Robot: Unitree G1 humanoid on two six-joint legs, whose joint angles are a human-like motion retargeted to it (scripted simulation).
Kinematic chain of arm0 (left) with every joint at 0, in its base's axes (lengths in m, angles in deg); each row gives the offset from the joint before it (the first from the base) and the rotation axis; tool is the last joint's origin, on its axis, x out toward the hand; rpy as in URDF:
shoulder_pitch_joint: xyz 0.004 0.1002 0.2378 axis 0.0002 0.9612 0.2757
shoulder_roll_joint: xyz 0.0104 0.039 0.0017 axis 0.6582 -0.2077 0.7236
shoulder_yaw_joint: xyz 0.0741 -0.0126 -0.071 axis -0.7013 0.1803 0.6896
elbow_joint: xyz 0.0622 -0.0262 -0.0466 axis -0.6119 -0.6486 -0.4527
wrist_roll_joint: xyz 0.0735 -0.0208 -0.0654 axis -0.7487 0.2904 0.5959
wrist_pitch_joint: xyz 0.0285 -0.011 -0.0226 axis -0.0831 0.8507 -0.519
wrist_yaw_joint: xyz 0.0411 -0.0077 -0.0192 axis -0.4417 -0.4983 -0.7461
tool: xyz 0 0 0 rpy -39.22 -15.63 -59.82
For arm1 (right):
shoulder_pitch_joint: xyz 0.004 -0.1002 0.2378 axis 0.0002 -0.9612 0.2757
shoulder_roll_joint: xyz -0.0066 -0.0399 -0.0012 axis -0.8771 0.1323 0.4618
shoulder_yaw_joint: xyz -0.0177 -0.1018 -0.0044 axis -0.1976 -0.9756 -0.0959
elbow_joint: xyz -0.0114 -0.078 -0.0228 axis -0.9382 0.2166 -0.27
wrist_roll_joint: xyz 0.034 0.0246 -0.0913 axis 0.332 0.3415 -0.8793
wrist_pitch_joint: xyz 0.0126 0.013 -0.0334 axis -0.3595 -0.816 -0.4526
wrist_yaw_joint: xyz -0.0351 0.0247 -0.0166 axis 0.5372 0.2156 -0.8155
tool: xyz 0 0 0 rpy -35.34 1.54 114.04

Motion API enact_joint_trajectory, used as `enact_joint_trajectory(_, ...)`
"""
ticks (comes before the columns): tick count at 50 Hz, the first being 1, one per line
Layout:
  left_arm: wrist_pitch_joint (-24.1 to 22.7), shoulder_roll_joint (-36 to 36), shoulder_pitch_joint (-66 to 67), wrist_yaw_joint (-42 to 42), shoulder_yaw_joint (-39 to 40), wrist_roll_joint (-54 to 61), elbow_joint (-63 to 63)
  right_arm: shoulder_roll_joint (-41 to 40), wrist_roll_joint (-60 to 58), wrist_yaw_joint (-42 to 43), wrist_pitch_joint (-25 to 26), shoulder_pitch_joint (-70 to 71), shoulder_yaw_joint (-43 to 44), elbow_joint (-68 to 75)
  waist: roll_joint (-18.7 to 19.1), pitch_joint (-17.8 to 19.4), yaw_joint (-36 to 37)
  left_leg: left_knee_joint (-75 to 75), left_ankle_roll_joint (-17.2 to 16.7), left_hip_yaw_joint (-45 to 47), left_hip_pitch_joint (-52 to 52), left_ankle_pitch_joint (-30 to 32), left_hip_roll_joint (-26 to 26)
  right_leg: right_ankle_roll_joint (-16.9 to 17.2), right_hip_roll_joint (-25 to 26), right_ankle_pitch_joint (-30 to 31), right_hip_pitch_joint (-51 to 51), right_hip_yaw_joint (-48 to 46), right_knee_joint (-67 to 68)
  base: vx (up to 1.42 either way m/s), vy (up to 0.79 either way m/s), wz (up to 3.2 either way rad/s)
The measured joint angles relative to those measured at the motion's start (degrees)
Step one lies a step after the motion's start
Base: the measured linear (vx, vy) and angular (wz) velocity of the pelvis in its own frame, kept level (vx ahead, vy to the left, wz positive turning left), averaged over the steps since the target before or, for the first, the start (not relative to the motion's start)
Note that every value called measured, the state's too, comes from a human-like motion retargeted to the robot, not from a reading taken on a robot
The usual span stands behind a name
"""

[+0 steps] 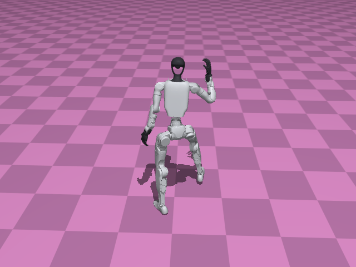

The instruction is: Kungfu

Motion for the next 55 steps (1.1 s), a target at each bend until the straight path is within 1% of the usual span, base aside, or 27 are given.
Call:
enact_joint_trajectory(2, 0.31, 1.38, -0.99, -2.42, -3.41, -5.88, -2.87, 0.94, -3.75, 0.28, -0.13, -0.18, -0.98, 1.76, 0.17, 0.10, -1.12, -0.85, 0.00, 1.58, 0.71, 0.30, -0.06, -0.16, -0.32, 2.55, -1.18, -0.27, -1.55, -0.10, 0.01, -0.92)
enact_joint_trajectory(5, 2.46, 3.38, -3.11, -4.84, -9.36, -14.88, -6.44, 2.58, -11.44, 1.30, -0.34, 0.47, -3.59, 4.30, 1.71, 0.09, -3.46, -1.77, 0.00, 3.93, 0.98, -0.47, 1.85, -3.87, -2.47, 3.89, -1.19, -6.99, -1.70, -0.07, -0.11, -0.67)
enact_joint_trajectory(8, 4.94, 4.99, -4.17, -3.89, -13.63, -22.29, -7.79, 5.52, -17.67, 0.29, -0.48, 1.23, -5.44, 5.30, 2.84, -1.24, -6.56, -4.22, 0.00, 7.09, 1.61, 0.55, 2.42, -7.83, -7.20, 1.13, -2.16, -14.64, 2.57, -0.03, -0.23, -0.49)
enact_joint_trajectory(10, 6.65, 6.11, -4.31, -3.66, -15.34, -27.52, -8.19, 7.67, -23.09, -1.21, -0.72, 2.00, -6.90, 5.64, 3.26, -2.56, -7.46, -5.70, 0.00, 9.93, 3.08, 2.49, 2.43, -8.18, -8.84, 0.79, -2.78, -17.05, 4.94, 0.09, -0.29, -0.91)
enact_joint_trajectory(13, 8.93, 7.17, -3.98, -6.55, -17.81, -32.40, -8.66, 9.28, -34.06, -3.42, -1.54, 4.71, -11.77, 6.08, 3.48, -4.85, -7.65, -7.52, 0.00, 16.12, 6.89, 10.10, 2.92, -9.84, -4.13, 0.48, -6.82, -11.56, 7.25, 0.12, -0.53, -1.15)
enact_joint_trajectory(15, 10.20, 7.85, -5.40, -8.55, -20.68, -31.01, -9.74, 9.66, -38.90, -6.01, -2.30, 6.30, -14.30, 5.18, 3.21, -6.59, -9.78, -7.13, 0.00, 20.05, 7.65, 18.85, 4.03, -11.20, -2.23, -2.29, -8.42, -9.76, 8.94, 0.11, -0.85, -0.64)
enact_joint_trajectory(17, 13.58, 7.85, -10.20, -11.03, -23.41, -28.97, -11.44, 9.53, -46.65, -5.55, -2.93, 9.08, -18.42, 4.96, 1.58, -7.35, -10.07, -4.19, 0.00, 22.07, 9.76, 30.92, 7.59, -12.67, 2.93, -6.20, -5.96, -8.33, 8.31, 0.25, -1.15, -1.17)
enact_joint_trajectory(18, 14.82, 7.87, -12.24, -11.89, -23.95, -29.05, -11.46, 9.96, -49.79, -4.10, -3.20, 10.31, -20.20, 5.35, 0.44, -7.65, -9.64, -1.48, 0.00, 20.60, 10.60, 34.61, 9.50, -13.43, 5.34, -8.27, -4.15, -7.98, 8.20, 0.42, -1.29, -1.78)
enact_joint_trajectory(20, 16.26, 8.67, -16.11, -14.03, -24.09, -31.59, -9.87, 10.89, -56.00, -0.43, -3.66, 12.79, -24.47, 6.90, -1.15, -6.56, -5.85, 9.43, 0.00, 12.53, 12.67, 41.52, 18.06, -16.38, 16.72, -12.77, 3.21, -9.03, 6.55, 0.51, -1.40, -2.58)
enact_joint_trajectory(21, 16.82, 8.81, -19.13, -14.79, -23.79, -33.72, -8.03, 11.50, -58.00, 0.47, -3.79, 14.37, -26.13, 7.81, -2.59, -5.89, -3.47, 16.11, 0.30, 8.59, 10.67, 41.79, 18.06, -16.63, 20.06, -12.71, 6.39, -7.56, 4.39, 0.41, -1.04, -2.56)
enact_joint_trajectory(22, 17.50, 8.64, -22.39, -15.34, -23.45, -35.81, -6.13, 12.13, -59.70, 1.16, -3.95, 16.13, -27.84, 8.78, -4.37, -5.62, -1.46, 22.15, 0.41, 4.88, 8.26, 40.53, 16.22, -16.44, 21.96, -12.47, 9.16, -5.66, 2.40, 0.29, -0.53, -1.89)
enact_joint_trajectory(23, 18.40, 7.84, -26.15, -15.45, -23.02, -37.81, -4.11, 12.80, -60.76, 1.44, -4.17, 18.23, -29.63, 9.85, -6.86, -6.12, -0.22, 26.88, 0.10, 1.64, 5.05, 36.22, 10.70, -15.38, 21.01, -11.89, 11.10, -2.91, 0.77, 0.31, -0.31, -1.46)
enact_joint_trajectory(25, 19.33, 6.34, -33.43, -14.47, -22.09, -40.75, -0.25, 13.11, -61.33, 1.64, -4.73, 23.07, -33.71, 12.09, -10.52, -7.24, 1.35, 34.62, 0.00, -1.86, -0.23, 29.02, 2.93, -13.99, 20.36, -11.62, 14.92, 0.52, -1.61, 0.38, -0.26, -1.12)
enact_joint_trajectory(26, 18.96, 5.65, -36.99, -14.38, -21.92, -40.90, 1.44, 12.91, -61.16, 1.64, -4.96, 25.86, -35.93, 12.94, -11.44, -7.84, 1.37, 36.29, 0.00, -2.50, -2.45, 26.98, 1.49, -13.85, 21.09, -11.55, 17.06, 1.06, -3.07, 0.49, -0.54, -1.00)
enact_joint_trajectory(28, 18.20, 5.01, -43.90, -15.44, -22.93, -38.99, 5.33, 12.35, -60.96, 1.40, -5.19, 32.39, -40.97, 14.29, -11.82, -8.65, 0.93, 38.96, 0.00, -3.44, -7.08, 21.27, 2.26, -14.47, 24.78, -11.13, 21.99, 1.16, -7.13, 0.55, -0.75, -1.03)
enact_joint_trajectory(30, 18.07, 5.94, -49.79, -17.01, -25.76, -35.59, 10.86, 11.27, -60.63, 1.34, -4.53, 38.47, -45.47, 14.39, -10.82, -8.80, 0.67, 40.23, 0.59, -2.43, -11.38, 15.97, 7.98, -16.03, 31.29, -10.11, 27.51, 1.48, -12.37, 0.57, -0.77, -1.33)
enact_joint_trajectory(31, 19.07, 6.92, -52.69, -16.76, -27.26, -34.13, 14.52, 10.95, -60.34, 1.45, -4.20, 41.39, -47.40, 14.04, -10.44, -8.80, 0.23, 39.47, 2.07, -1.96, -13.59, 13.88, 8.42, -16.13, 33.16, -9.59, 29.78, 2.30, -14.62, 0.66, -0.67, -1.33)
enact_joint_trajectory(34, 23.07, 9.96, -61.01, -14.04, -31.43, -31.48, 24.22, 10.29, -59.68, 1.68, -3.75, 48.76, -52.57, 12.71, -9.98, -9.84, -0.87, 33.23, 5.66, -1.05, -19.06, 9.02, 6.68, -16.63, 37.32, -9.03, 35.37, 5.38, -19.34, 0.58, -0.46, -1.39)
enact_joint_trajectory(37, 27.20, 12.77, -68.92, -11.72, -34.57, -31.84, 31.21, 9.61, -60.14, 1.49, -3.26, 54.21, -56.73, 11.84, -9.58, -11.24, -0.06, 22.50, 7.87, -0.15, -22.67, 7.18, 4.58, -17.70, 40.94, -9.54, 40.07, 10.46, -21.84, 0.66, -0.41, -2.01)
enact_joint_trajectory(41, 28.86, 13.39, -76.80, -14.10, -38.09, -35.05, 35.74, 9.39, -63.39, 1.31, -2.10, 57.29, -59.69, 11.17, -8.67, -11.67, 1.37, 5.83, 11.87, -2.01, -24.32, 6.38, 2.75, -18.64, 44.56, -11.23, 46.45, 17.78, -22.16, 0.73, -0.30, -2.09)
enact_joint_trajectory(43, 28.83, 13.43, -79.37, -14.06, -40.58, -36.10, 37.77, 9.60, -66.84, 1.75, -0.66, 56.80, -59.46, 11.12, -8.29, -11.29, 2.45, -0.42, 10.99, -5.67, -24.11, 5.61, 1.99, -19.24, 45.53, -12.08, 49.57, 20.78, -21.36, 0.75, -0.23, -2.28)
enact_joint_trajectory(45, 29.28, 13.38, -80.63, -12.42, -42.81, -37.98, 40.22, 9.27, -71.24, 3.63, 2.37, 54.76, -58.10, 11.69, -8.26, -10.87, 4.66, -3.76, 9.25, -6.92, -22.13, 5.56, 2.75, -19.60, 45.01, -12.30, 52.45, 23.36, -19.82, 0.74, -0.17, -2.93)
enact_joint_trajectory(47, 30.27, 13.46, -79.93, -9.27, -44.32, -40.98, 43.31, 8.07, -75.17, 6.56, 5.89, 52.00, -55.98, 12.80, -7.26, -10.43, 6.60, -2.89, 5.93, -6.65, -18.29, 8.41, 5.23, -19.66, 44.32, -11.79, 54.10, 26.38, -17.02, 0.78, -0.08, -3.31)
enact_joint_trajectory(48, 30.28, 13.95, -79.27, -7.74, -44.91, -42.92, 44.65, 7.07, -76.24, 7.81, 7.22, 50.67, -54.85, 13.39, -6.58, -10.31, 6.50, -1.18, 6.15, -4.16, -16.45, 9.81, 6.36, -19.72, 43.91, -11.17, 54.38, 27.88, -15.71, 0.45, 0.04, -3.18)
enact_joint_trajectory(50, 29.31, 15.48, -76.75, -4.28, -45.12, -48.20, 46.87, 4.11, -76.21, 7.16, 6.94, 47.14, -51.80, 13.67, -4.91, -9.65, 5.04, 0.86, 7.42, 3.67, -12.78, 16.50, 10.26, -19.39, 42.71, -8.50, 54.35, 29.62, -13.22, 0.29, 0.11, -2.93)
enact_joint_trajectory(52, 29.93, 19.68, -71.36, 0.74, -45.69, -51.04, 49.90, -1.48, -74.82, 2.63, 5.45, 41.68, -50.84, 13.52, -0.87, -10.79, 1.15, 11.97, 7.75, 3.18, -18.08, 13.42, 14.62, -17.10, 40.14, -3.70, 51.40, 25.71, -13.30, 0.30, 0.21, -3.34)
enact_joint_trajectory(55, 30.83, 28.62, -61.10, 7.10, -46.49, -52.42, 54.26, -8.72, -72.11, -2.09, 7.96, 38.41, -56.13, 17.19, 1.75, -10.64, 3.88, 12.34, 4.71, 13.19, -9.57, 10.26, 16.30, -10.31, 28.31, 0.42, 44.80, 19.00, -10.18, -0.05, 0.46, -5.20)
